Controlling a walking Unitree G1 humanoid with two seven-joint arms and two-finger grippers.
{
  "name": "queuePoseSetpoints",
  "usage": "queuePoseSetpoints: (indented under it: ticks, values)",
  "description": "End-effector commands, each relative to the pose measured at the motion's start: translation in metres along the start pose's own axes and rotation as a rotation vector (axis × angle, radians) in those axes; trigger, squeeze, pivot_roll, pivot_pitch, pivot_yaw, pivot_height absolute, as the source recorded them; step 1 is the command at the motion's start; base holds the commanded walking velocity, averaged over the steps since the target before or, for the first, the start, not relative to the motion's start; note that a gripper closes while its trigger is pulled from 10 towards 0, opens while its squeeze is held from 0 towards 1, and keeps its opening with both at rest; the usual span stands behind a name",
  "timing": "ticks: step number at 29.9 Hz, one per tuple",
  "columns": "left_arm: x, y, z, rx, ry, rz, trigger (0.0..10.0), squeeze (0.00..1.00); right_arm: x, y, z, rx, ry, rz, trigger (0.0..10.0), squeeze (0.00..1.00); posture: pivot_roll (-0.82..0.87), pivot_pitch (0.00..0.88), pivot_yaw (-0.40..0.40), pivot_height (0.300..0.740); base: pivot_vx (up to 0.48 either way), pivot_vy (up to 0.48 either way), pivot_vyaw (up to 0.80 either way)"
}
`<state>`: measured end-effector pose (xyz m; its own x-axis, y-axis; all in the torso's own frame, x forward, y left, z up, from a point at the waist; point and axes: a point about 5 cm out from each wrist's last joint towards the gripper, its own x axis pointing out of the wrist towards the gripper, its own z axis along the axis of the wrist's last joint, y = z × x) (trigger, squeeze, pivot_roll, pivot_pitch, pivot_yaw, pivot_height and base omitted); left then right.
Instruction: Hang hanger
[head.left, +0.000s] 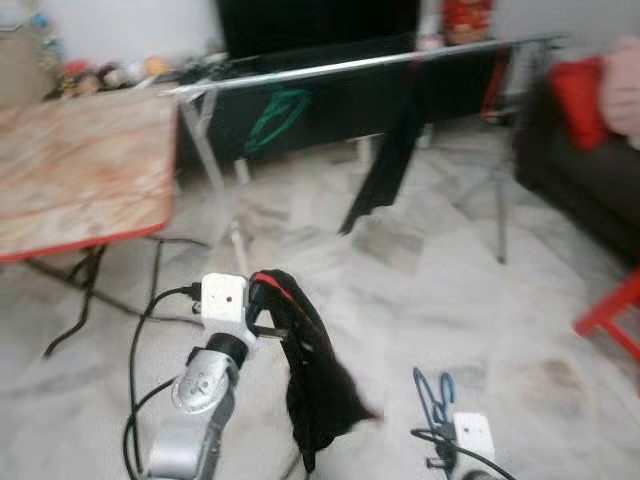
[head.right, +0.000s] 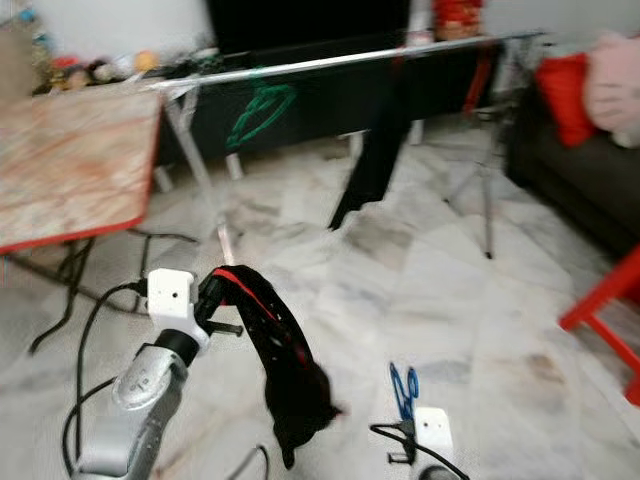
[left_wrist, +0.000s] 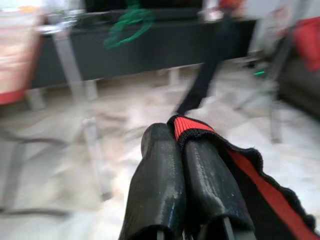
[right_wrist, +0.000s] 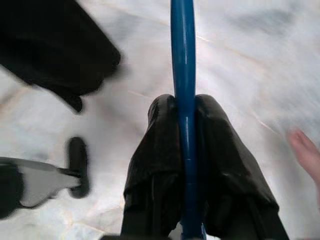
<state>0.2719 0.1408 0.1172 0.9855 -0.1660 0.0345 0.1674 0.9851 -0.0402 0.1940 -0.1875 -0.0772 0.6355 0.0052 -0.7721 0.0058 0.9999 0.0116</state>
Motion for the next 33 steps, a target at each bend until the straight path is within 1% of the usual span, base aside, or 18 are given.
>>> queuePoseSetpoints:
  ticks: [1,5,9,27,30,33]
  values:
    - [0.002,-0.003,0.008,0.008,-0.034,0.0,10.0,0.0,0.0,0.007,-0.001,0.012,0.004,0.028,10.0,0.0,-0.12,0.0,0.072,0.74,0.0,0.296,0.0]
    - [0.002,-0.003,0.008,0.008,-0.033,0.0,10.0,0.0,0.0,0.007,-0.001,0.012,0.003,0.029,10.0,0.0,-0.12,0.0,0.072,0.74,0.0,0.296,0.0]
    - [0.003,-0.001,0.009,0.011,-0.031,0.009,10.0,0.0,-0.001,0.004,-0.008,0.03,0.033,0.011,10.0,0.0,-0.12,0.0,0.07,0.74,0.0,0.299,0.0]
    - [0.002,0.005,0.01,0.009,-0.027,0.032,10.0,0.0,-0.001,0.004,-0.006,0.023,0.031,0.018,10.0,0.0,-0.11,0.0,0.068,0.74,0.0,0.3,0.0]
    - [0.002,0.007,0.011,0.009,-0.029,0.04,10.0,0.0,0.0,0.005,-0.005,0.004,0.029,0.024,10.0,0.0,-0.1,0.0,0.068,0.74,0.0,0.296,0.0]
    - [0.003,0.007,0.012,0.01,-0.029,0.043,10.0,0.0,0.0,0.006,-0.004,-0.013,0.026,0.027,10.0,0.0,-0.1,0.0,0.068,0.74,0.0,0.299,0.66]
